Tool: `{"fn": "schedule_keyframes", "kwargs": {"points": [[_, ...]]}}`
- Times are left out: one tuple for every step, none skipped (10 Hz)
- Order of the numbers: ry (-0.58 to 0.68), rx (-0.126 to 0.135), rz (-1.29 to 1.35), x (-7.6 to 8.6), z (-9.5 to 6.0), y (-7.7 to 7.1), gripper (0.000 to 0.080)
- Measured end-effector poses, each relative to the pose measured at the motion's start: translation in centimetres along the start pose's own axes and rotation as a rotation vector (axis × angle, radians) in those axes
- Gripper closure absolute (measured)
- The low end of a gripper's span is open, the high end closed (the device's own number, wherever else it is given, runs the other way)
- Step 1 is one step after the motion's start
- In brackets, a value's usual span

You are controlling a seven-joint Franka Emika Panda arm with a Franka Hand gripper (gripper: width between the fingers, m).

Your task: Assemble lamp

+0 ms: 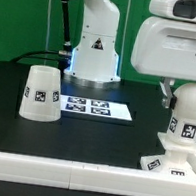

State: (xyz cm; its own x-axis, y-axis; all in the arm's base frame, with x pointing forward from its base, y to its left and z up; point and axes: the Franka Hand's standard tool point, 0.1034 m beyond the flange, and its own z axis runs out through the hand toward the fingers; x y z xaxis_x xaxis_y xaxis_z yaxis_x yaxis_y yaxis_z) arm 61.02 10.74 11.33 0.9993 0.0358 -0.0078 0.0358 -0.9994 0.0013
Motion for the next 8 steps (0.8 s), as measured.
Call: {"fn": "schedule_keyframes", "kwargs": {"points": [[0.001,0.0,0.067,0.03,-0.01,0.0,0.022],[0.021,0.014,0.171,0.09,-0.05,-0.07,0.022],[0.041,0.023,0.318,-0.08,-0.1,-0.08,0.022],[0.068,0.036,0.438,-0.16,-0.08,0.0,0.022],[0.069,0.051,0.567,-0.09,-0.11,0.13,0.022],[0.061,0.066,0.654,-0.04,-0.11,0.18,0.022],[0.054,0.078,0.741,-0.05,-0.11,0.22,0.022],[0.046,0.088,0.833,-0.06,-0.08,0.28,0.022]]}}
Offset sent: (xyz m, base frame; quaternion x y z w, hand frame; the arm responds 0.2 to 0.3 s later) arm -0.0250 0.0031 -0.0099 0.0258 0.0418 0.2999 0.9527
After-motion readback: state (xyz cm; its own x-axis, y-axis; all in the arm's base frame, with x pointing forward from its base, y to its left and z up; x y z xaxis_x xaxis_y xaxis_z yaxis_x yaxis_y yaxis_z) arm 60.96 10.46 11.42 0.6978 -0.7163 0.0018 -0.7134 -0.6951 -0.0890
